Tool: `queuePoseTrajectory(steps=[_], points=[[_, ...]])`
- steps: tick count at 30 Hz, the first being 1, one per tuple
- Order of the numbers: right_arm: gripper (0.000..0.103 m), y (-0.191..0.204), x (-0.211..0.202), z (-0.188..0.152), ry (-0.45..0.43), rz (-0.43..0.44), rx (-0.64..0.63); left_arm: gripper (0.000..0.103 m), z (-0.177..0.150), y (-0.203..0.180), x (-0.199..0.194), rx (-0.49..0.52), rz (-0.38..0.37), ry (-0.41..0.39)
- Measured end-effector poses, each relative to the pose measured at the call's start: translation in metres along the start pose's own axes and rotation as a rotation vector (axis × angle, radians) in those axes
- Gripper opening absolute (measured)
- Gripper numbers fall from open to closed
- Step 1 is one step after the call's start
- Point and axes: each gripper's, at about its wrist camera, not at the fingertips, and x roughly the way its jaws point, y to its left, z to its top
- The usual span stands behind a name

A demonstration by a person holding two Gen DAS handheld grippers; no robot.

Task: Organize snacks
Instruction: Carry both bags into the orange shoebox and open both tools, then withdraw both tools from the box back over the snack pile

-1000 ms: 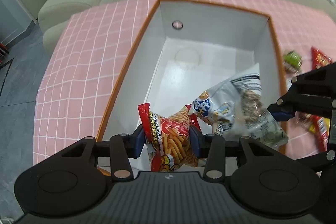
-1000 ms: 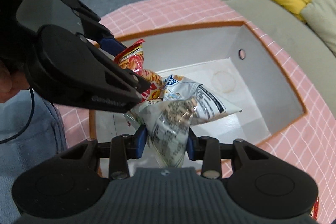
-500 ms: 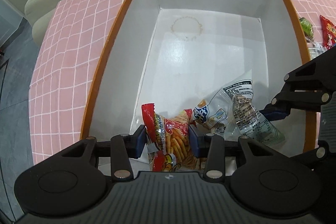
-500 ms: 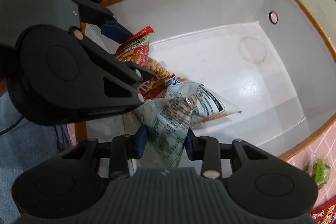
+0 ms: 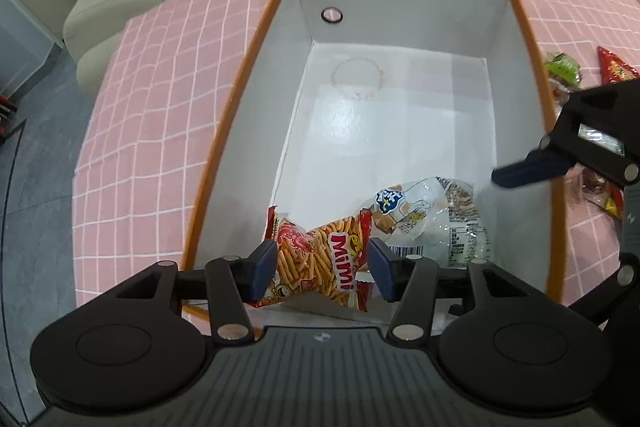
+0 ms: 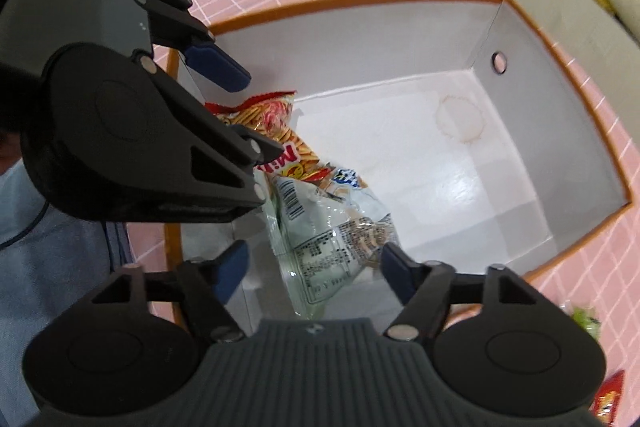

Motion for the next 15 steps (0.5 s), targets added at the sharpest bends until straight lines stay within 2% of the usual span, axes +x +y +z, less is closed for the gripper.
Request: queuePoseTrajectory(steps=[5,15], points=[[0.082,0.000,-0.025,-0.009,-0.050,-0.038,-0.002,0.063,-0.001,-0.002,-0.026,-0.009,0.015,-0.052],[0.084,0.003,-0.091,-0.047,-0.240,-0.108,0.102,0.066,-0.009,-0.024,-0.077,-0.042,-0.006,-0.194]])
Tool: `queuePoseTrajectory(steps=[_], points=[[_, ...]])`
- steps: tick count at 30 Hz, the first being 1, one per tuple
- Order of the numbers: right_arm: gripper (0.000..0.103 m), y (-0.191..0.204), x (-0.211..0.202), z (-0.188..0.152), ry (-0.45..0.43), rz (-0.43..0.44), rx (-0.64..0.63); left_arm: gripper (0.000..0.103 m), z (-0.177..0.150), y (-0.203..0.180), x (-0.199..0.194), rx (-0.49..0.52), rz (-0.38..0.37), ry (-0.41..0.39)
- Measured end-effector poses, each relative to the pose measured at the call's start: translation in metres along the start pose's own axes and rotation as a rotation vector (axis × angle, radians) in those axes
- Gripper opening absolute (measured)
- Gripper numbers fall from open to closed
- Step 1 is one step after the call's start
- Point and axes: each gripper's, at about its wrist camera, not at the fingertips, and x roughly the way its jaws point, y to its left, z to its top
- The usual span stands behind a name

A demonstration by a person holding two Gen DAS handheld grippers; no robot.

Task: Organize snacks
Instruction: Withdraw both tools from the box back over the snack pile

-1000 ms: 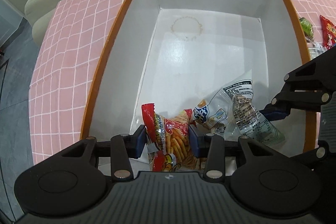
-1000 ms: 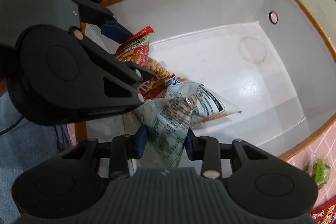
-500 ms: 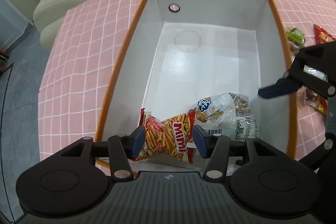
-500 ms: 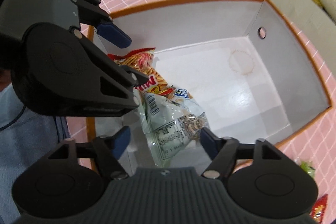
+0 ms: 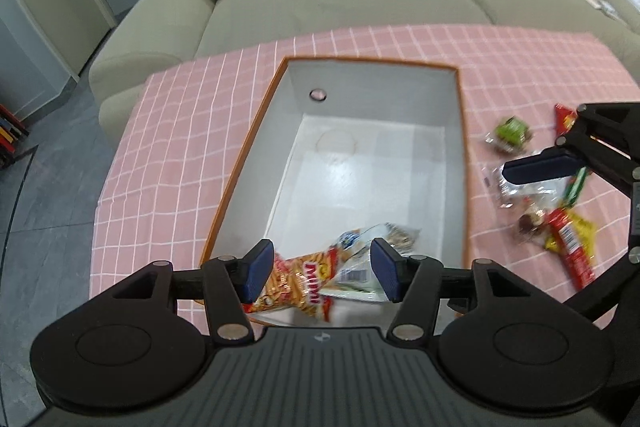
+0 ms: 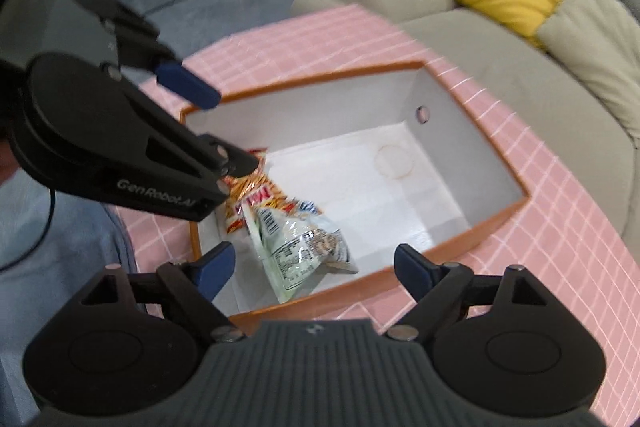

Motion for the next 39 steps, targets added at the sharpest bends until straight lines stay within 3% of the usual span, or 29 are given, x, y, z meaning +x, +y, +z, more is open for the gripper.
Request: queuePoseTrajectory(steps=[6,14,18,24,30,33,39], points=[[0.084,-0.009,-0.041,-0.028,-0.119,-0.082,0.091,0.066,-0.008,-0.023,-0.030,-0.022,-0.032,-0.103],[0.084,-0.030,-0.083,-0.090,-0.233,-0.194,0.265,0.066,-0.024,-0.062,-0.052,-0.081,-0.143,-0.227],[0.083,-0.039,-0.093,-0.128,-0.258,-0.264,0.345,0.066,-0.034,-0.085,-0.050,-0.103,-0.221,-0.251],[0.083,-0.049,-0.091,-0.177,-0.238,-0.363,0.432,0.067,-0.047,-0.118,-0.030,-0.104,-0.298,-0.234],[0.078,-0.060,-0.078,-0.221,-0.178,-0.424,0.454,0.068,-0.059,-0.140,0.002,-0.121,-0.341,-0.163],[0.077,-0.066,-0.073,-0.233,-0.141,-0.449,0.484,0.068,-0.065,-0.149,0.021,-0.118,-0.344,-0.109],[0.074,-0.081,-0.055,-0.237,-0.113,-0.419,0.524,0.068,-0.064,-0.158,0.044,-0.144,-0.378,-0.050]])
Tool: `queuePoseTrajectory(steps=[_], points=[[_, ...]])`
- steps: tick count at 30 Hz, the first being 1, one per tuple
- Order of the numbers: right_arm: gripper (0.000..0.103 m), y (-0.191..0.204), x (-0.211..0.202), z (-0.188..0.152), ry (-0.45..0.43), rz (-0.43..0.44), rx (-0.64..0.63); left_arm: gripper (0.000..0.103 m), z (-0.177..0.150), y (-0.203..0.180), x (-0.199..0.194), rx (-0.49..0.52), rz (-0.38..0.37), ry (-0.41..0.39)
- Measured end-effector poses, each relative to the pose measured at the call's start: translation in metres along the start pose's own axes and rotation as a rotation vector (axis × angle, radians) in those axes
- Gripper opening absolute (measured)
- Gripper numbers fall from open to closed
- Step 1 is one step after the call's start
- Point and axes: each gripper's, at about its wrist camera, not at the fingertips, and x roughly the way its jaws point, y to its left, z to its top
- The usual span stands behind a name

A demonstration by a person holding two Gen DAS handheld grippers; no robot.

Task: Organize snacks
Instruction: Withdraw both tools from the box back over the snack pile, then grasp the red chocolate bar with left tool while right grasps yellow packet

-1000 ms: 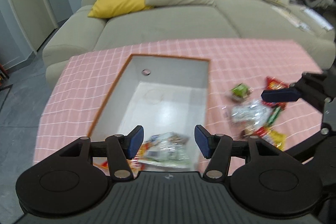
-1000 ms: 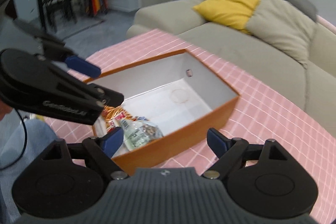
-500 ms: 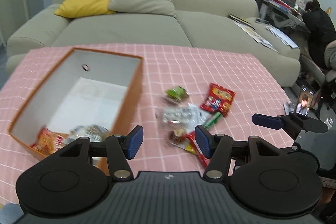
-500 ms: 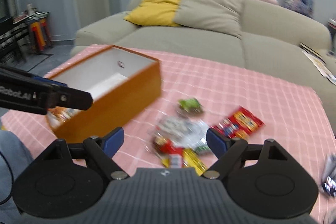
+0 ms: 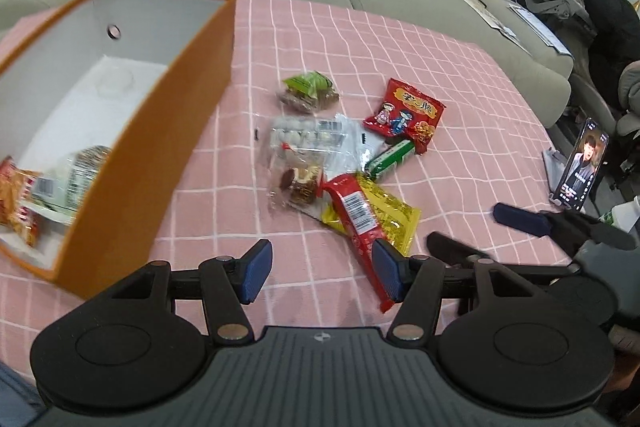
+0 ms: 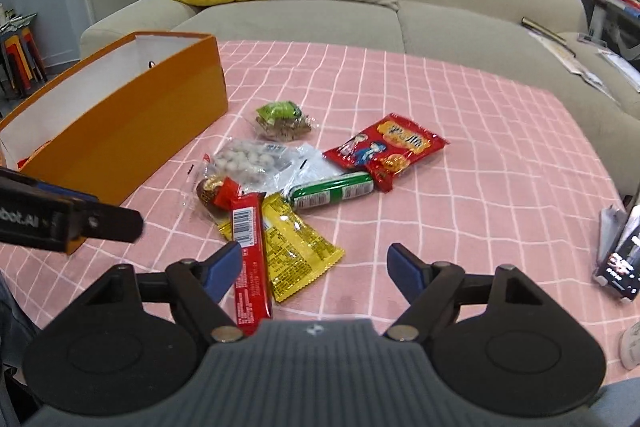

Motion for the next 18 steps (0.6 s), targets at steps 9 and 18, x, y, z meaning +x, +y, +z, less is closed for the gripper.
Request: queuePoseTrajectory(steps=[9,18], points=[[0.062,-0.007,0.042,0.002,0.074,-0.056,-0.071,0.067,0.015,-0.021,0.045,-0.083,-0.046,0.058],[0.063,-0.003,0.060,-0.002,0.045,0.025,-0.223,0.058,0.016,-0.026,0.086,-0.172,0.029,0.163]])
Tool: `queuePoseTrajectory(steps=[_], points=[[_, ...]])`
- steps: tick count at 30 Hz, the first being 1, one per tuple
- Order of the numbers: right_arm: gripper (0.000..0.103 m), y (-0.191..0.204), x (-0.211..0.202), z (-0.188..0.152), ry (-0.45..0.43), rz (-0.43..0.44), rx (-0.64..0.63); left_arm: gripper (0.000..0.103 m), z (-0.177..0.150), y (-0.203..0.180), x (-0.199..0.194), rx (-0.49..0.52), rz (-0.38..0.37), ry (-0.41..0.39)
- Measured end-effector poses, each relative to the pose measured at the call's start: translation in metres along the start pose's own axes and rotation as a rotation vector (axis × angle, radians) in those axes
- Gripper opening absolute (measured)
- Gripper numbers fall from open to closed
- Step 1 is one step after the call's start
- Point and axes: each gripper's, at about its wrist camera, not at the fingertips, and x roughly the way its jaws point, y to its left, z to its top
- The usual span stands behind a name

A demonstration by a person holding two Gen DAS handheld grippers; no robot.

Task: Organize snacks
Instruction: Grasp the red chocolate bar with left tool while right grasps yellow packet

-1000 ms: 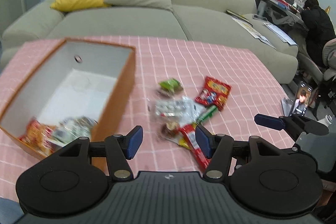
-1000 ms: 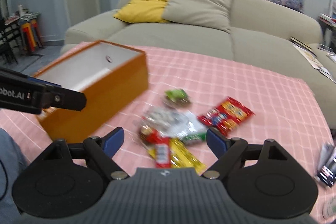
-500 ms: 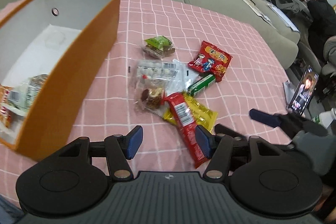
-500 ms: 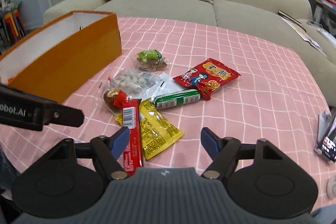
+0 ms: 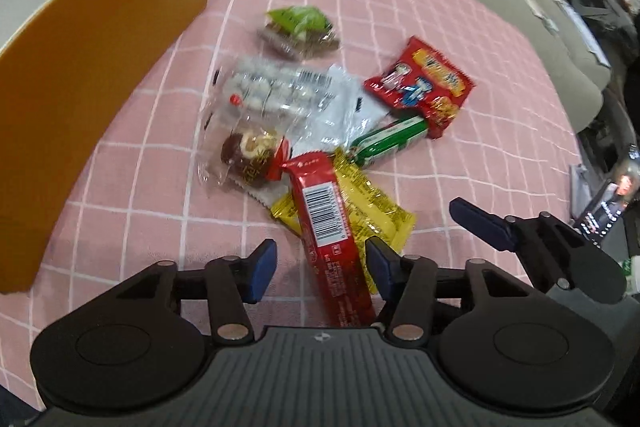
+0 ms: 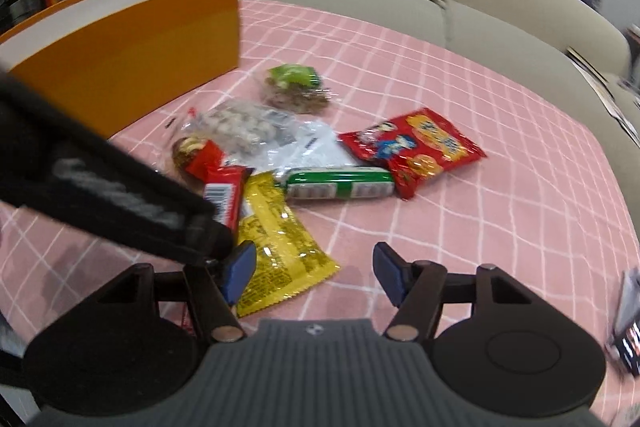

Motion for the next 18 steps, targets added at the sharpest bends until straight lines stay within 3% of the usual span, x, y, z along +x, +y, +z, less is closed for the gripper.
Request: queuePoseTrajectory(steps=[5,7,10,18], points=[[0.063,-0.002,0.007,-0.002,0.018,0.018,0.011,0.049,0.001,-0.004,0.009,0.009,0.022,0.033],[0.065,-0.003,0.006,-0.002,0.015,0.030,0.016,0.034,0.001,-0.004,0.007,0.021,0.002,0.041],[0.067,-0.001,0.005,-0.002,0.002,0.055,0.014,0.024,0.002,-0.002,0.003,0.045,0.011,0.053],[0.075,0.010,0.013,0.000,-0.018,0.074,-0.069,0.021,0.003,0.025,-0.013,0.067,0.029,0.096]])
